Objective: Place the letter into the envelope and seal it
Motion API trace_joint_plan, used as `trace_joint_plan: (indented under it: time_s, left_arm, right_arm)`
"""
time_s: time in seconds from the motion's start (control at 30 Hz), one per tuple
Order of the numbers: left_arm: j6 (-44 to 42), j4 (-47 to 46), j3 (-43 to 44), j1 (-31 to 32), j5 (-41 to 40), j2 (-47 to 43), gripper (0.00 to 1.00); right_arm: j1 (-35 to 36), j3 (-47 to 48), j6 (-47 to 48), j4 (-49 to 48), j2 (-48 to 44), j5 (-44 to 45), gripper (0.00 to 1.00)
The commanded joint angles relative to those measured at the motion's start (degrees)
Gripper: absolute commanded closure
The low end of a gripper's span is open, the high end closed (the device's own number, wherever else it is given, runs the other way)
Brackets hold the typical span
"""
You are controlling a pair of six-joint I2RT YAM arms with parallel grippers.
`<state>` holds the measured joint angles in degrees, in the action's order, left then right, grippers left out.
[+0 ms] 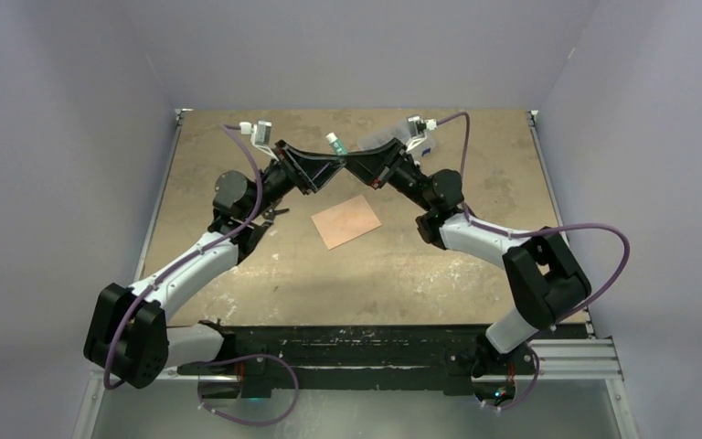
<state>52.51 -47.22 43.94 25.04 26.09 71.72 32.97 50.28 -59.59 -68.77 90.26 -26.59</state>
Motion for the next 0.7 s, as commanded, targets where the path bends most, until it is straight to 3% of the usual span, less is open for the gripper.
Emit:
trace_joint_plan:
  time_s: [0.0, 0.2, 0.47, 0.67]
  left_arm:
    - [-5.4, -0.5, 0.2, -0.3, -5.9, 0.1, 0.59]
    - [-4.9, -0.1, 1.3, -0.3, -4.7, -1.2, 0.48]
    - [-11.1, 7.4, 2.0, -0.3, -12.2, -5.0, 0.47]
    - [-10.0, 8.1, 2.4, -0.3, -11.2, -4.0, 0.48]
  right_arm:
    - [2.5, -0.3, -15.1, -12.8, -0.4, -10.9, 1.0]
    - [2.6, -1.3, -6.3, 2.3, -4.0, -7.9, 1.0]
    - [2.8, -1.4, 2.5, 9.3, -7.9, -6.4, 1.0]
    - [3.4, -1.5, 5.8, 11.0, -8.2, -6.2, 1.0]
